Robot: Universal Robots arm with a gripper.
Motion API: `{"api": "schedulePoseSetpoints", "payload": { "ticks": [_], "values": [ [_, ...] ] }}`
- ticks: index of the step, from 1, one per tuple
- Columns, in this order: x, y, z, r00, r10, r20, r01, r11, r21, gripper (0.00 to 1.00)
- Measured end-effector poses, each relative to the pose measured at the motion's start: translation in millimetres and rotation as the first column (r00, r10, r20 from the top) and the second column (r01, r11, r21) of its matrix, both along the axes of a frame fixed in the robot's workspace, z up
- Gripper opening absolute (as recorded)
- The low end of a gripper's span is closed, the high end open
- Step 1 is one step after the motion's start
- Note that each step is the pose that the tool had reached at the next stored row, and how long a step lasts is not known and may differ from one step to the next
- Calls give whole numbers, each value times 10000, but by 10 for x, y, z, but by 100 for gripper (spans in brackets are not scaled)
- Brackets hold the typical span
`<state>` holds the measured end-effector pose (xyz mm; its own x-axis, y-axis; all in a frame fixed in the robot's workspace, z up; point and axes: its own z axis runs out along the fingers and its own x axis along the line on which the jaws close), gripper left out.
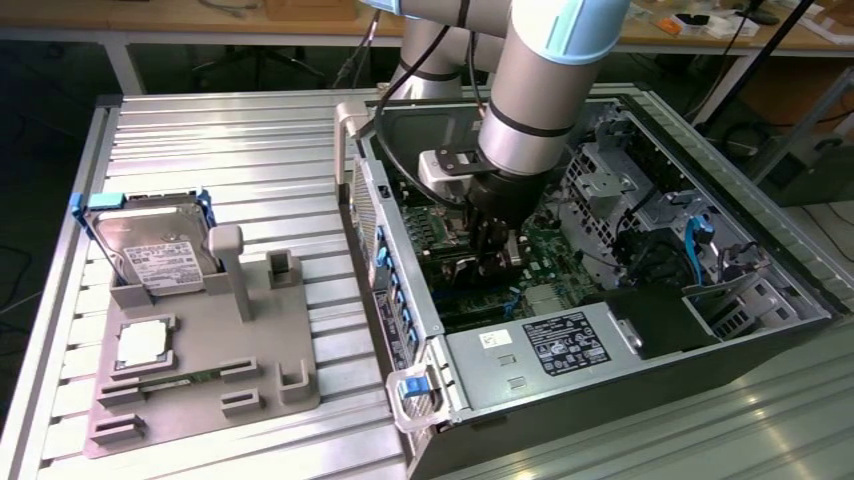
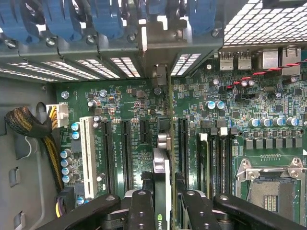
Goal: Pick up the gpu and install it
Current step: 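Insert the gpu into the slot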
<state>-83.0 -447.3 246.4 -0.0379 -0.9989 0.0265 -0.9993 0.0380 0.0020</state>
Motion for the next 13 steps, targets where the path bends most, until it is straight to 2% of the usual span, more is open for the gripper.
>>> {"api": "schedulePoseSetpoints", "payload": {
  "ticks": [3, 13],
  "values": [
    [-4, -1, -35, 10000, 1, 11, -1, 10000, -2, 27],
    [-5, 0, -37, 10000, -1, 10, 1, 10000, 0, 27]
  ]
}}
